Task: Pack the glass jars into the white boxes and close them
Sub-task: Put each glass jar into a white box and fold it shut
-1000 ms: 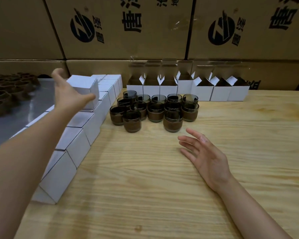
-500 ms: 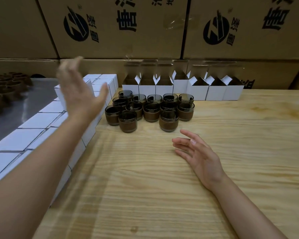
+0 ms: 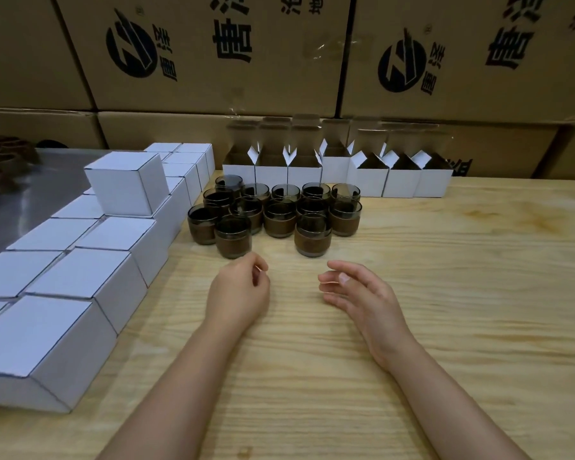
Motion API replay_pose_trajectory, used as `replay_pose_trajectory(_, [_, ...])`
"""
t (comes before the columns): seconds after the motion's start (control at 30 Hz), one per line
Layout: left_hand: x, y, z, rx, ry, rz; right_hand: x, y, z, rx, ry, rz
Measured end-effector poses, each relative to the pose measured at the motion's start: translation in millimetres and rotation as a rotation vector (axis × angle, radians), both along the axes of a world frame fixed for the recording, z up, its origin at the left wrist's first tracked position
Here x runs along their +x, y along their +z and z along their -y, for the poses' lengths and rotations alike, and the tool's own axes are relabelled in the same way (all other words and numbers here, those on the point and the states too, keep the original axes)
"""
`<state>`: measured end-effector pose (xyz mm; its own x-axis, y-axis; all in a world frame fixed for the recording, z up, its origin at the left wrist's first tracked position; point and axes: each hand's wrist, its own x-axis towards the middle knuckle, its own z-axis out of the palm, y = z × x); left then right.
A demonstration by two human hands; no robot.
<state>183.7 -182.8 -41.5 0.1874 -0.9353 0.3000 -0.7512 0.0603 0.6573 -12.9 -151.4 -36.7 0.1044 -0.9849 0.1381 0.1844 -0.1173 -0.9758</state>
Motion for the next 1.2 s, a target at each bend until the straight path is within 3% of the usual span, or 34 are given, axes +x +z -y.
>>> replay_pose_trajectory(0.2, [-3,2,5,0.068,0.01,0.145,4,42,64,-0.301,-0.353,-0.319])
replay_pose_trajectory(0.27, [-3,2,5,0.066,0.011,0.162,10,63,107,-0.329,-0.396,-0.526])
replay_pose_trajectory(0.4, [-5,1,5,0.053,0.011,0.175,25,81,194,-0.312,-0.259,-1.001])
replay_pose_trajectory(0.57, [-4,1,5,0.065,0.006,0.178,44,79,250,-0.182,-0.089,-1.194])
replay_pose_trajectory(0.77, [-4,0,4,0.053,-0.001,0.175,48,64,265,0.033,-0.153,-1.219])
replay_pose_trajectory(1.2, [-3,-2,3,0.039,0.004,0.174,40,101,228,-0.233,-0.331,-1.192])
